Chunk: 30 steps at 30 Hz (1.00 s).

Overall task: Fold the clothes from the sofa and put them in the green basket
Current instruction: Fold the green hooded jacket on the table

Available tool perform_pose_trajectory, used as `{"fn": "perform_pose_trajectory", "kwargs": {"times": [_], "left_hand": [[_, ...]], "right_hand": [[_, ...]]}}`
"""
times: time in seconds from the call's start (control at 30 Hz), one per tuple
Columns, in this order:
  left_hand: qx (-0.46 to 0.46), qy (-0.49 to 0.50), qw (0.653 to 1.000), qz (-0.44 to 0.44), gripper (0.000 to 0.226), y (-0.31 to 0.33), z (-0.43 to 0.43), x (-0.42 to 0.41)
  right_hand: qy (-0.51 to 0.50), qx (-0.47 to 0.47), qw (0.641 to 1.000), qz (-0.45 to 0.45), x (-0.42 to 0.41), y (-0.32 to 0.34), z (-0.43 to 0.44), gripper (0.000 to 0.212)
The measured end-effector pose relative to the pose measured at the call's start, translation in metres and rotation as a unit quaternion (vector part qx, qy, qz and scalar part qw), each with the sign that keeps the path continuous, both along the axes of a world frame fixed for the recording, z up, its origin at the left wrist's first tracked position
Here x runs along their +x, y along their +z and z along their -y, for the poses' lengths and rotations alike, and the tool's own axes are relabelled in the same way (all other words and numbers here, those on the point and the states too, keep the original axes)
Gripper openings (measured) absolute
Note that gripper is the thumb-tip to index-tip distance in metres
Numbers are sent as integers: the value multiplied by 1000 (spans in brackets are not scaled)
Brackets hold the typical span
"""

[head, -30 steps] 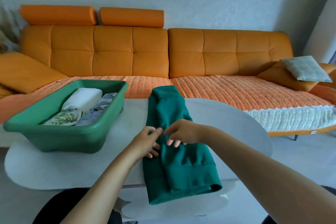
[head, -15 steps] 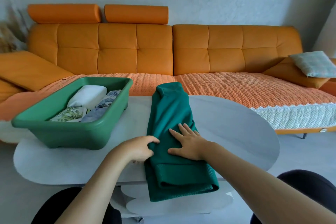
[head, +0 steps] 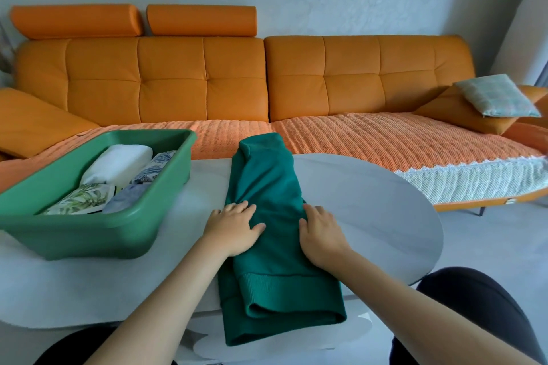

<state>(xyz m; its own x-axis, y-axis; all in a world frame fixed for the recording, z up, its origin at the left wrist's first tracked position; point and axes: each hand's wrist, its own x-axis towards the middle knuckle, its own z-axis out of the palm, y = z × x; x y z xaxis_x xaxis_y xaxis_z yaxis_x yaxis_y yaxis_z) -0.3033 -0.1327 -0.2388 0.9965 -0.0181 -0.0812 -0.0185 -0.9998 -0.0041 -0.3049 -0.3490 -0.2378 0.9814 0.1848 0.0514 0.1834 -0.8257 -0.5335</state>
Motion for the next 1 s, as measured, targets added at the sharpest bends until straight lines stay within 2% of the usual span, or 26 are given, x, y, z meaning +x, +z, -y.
{"fn": "perform_pose_trajectory", "kwargs": {"times": [0.07, 0.13, 0.2, 0.23, 0.3, 0.4, 0.43, 0.53, 0.63, 0.7, 0.73, 0.8, 0.83, 0.9, 0.97, 1.0], "left_hand": [[46, 4, 997, 60, 61, 13, 13, 10], [53, -16, 990, 133, 51, 24, 26, 20], [7, -69, 982, 175, 46, 31, 37, 33], [-23, -100, 980, 169, 46, 34, 42, 41], [-56, -125, 985, 101, 52, 34, 49, 53], [-35, -55, 997, -35, 59, 18, 47, 64], [-27, -37, 997, -57, 60, 10, 46, 65], [-28, -19, 998, -45, 61, -2, 45, 66], [-17, -15, 999, -41, 62, -2, 49, 64], [-8, -17, 999, -47, 64, 0, 51, 59], [-8, -25, 999, -47, 64, 1, 52, 55], [-18, -55, 997, -41, 63, 1, 53, 42], [-29, -71, 996, -37, 62, -1, 52, 34], [-48, -92, 994, -30, 61, -5, 44, 17], [-58, -98, 993, -36, 63, -8, 32, -2], [-58, -100, 992, -42, 65, -9, 27, -10]], "right_hand": [[-70, 15, 997, -42, 7, 6, 6, 33], [-91, 2, 991, -100, 17, 10, 13, 17], [-98, 6, 987, -124, 25, 12, 17, 32], [-99, 21, 986, -133, 27, 12, 18, 39], [-105, 48, 982, -147, 29, 12, 21, 45], [-92, -15, 986, -139, 27, 7, 33, 51], [-82, -39, 985, -144, 26, 4, 38, 51], [-55, -73, 987, -133, 23, 5, 46, 44], [-55, -186, 976, -98, 15, 17, 42, 38], [-27, -254, 966, -33, 12, 25, 33, 20], [-3, -258, 966, 7, 11, 25, 28, 21], [69, -206, 973, 78, 9, 21, 18, 47], [113, -168, 976, 85, 7, 18, 15, 54], [192, -129, 973, 27, 4, 7, 12, 63], [212, -121, 968, -59, 0, -8, 18, 70], [210, -122, 967, -72, -1, -12, 21, 72]]}}
